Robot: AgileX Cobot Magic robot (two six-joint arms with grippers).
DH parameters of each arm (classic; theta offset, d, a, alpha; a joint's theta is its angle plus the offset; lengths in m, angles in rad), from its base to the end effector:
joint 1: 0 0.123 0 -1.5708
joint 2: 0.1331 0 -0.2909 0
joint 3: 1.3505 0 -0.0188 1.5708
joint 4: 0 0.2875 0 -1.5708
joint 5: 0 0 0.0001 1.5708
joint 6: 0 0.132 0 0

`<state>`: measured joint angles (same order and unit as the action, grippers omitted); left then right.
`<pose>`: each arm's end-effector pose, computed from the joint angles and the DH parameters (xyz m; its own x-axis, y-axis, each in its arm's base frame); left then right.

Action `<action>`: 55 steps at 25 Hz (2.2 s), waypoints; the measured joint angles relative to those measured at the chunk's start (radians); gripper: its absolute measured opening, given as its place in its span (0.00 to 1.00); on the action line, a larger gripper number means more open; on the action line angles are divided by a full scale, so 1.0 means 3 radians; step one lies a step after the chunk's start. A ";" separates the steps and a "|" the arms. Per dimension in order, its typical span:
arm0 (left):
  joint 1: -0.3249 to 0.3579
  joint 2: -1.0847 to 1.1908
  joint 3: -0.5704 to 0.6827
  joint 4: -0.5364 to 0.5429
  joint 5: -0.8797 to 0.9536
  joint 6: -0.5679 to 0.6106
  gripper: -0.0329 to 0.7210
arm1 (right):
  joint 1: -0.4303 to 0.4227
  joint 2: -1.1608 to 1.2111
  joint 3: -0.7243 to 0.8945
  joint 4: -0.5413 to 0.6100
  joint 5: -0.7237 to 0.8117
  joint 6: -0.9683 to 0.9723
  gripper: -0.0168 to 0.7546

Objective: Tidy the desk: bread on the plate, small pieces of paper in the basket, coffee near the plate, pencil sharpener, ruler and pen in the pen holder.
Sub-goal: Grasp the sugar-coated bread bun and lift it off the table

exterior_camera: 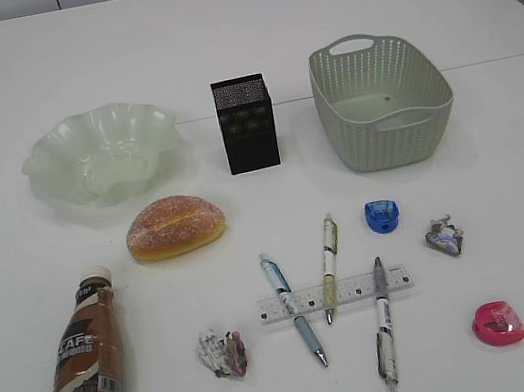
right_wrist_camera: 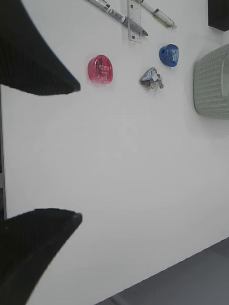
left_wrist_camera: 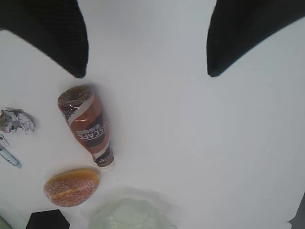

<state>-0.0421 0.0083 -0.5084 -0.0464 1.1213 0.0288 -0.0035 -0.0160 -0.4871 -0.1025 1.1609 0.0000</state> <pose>0.0541 -0.0078 0.2718 -0.5075 0.0300 -0.8611 0.0824 0.9965 -0.0138 0.0501 -0.0126 0.2618 -0.5414 -0.0389 -0.8398 0.0604 0.9945 -0.0850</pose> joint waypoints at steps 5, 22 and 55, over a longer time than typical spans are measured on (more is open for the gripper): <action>0.0000 0.0000 0.0000 0.0000 0.0000 0.0000 0.79 | 0.0000 0.0000 0.0000 0.0000 0.0000 0.0000 0.77; 0.0000 0.0000 0.0000 0.0000 0.0000 0.0000 0.79 | 0.0000 0.0000 0.0000 0.0000 0.0000 0.0000 0.77; -0.0101 0.2893 -0.2420 -0.0193 0.0498 0.0049 0.71 | 0.0000 0.0000 -0.0082 -0.0214 0.0079 0.0066 0.77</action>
<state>-0.0724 0.8760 -1.2344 -0.1042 1.2708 0.0435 -0.0035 -0.0160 -0.5118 -0.1667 1.1845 0.0197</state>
